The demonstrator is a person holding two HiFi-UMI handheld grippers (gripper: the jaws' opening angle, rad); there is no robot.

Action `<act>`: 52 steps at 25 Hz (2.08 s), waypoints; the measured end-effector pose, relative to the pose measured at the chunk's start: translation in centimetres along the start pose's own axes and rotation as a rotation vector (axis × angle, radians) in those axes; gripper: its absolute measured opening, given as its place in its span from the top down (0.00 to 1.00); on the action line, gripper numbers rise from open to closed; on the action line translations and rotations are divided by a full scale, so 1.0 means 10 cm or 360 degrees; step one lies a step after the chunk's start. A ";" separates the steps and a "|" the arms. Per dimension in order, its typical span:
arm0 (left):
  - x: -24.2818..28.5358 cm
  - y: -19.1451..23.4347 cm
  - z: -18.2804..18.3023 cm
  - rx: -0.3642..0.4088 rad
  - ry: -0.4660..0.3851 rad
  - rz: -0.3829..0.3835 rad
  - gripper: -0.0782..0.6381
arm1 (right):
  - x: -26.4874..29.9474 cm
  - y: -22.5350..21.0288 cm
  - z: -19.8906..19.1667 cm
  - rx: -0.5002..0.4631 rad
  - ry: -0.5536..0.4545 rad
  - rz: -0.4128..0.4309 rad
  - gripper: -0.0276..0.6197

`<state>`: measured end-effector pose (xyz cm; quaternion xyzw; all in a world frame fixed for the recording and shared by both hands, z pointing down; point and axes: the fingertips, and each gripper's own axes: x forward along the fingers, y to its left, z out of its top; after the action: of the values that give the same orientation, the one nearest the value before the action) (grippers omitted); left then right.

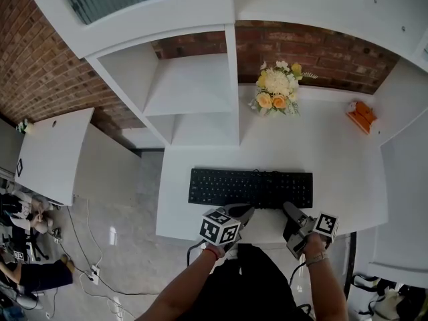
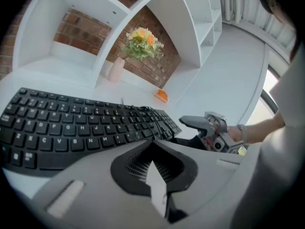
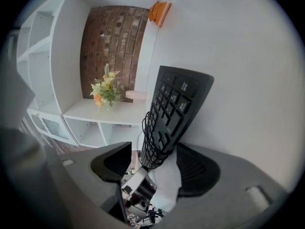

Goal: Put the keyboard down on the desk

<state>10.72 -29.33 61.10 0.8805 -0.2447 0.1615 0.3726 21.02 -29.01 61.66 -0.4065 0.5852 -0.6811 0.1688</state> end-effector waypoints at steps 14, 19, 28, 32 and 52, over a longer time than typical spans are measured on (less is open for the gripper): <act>-0.24 -0.12 0.53 0.0241 -0.0318 -0.0019 0.89 | -0.12 0.18 -0.31 -0.0347 0.0153 0.0012 0.54; -0.44 -0.22 0.65 0.0371 -0.0473 -0.0014 0.89 | -0.08 0.43 -0.48 -0.0713 0.0231 0.0081 0.56; -0.82 -0.24 0.84 0.0465 -0.0655 0.0073 0.89 | -0.01 1.22 -0.42 -0.1523 -0.0103 0.0285 0.88; -0.98 -0.27 0.95 0.0549 -0.0746 0.0148 0.89 | -0.06 1.58 -0.40 -0.1917 -0.0303 0.0290 0.95; -1.74 -0.48 1.42 0.0624 -0.1096 0.0388 0.89 | -0.58 2.42 -0.33 -0.2554 -0.0794 0.0076 0.95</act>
<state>0.41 -31.43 40.67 0.9019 -0.4221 -0.0561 0.0722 16.14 -28.97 37.02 -0.5295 0.8459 0.0554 -0.0327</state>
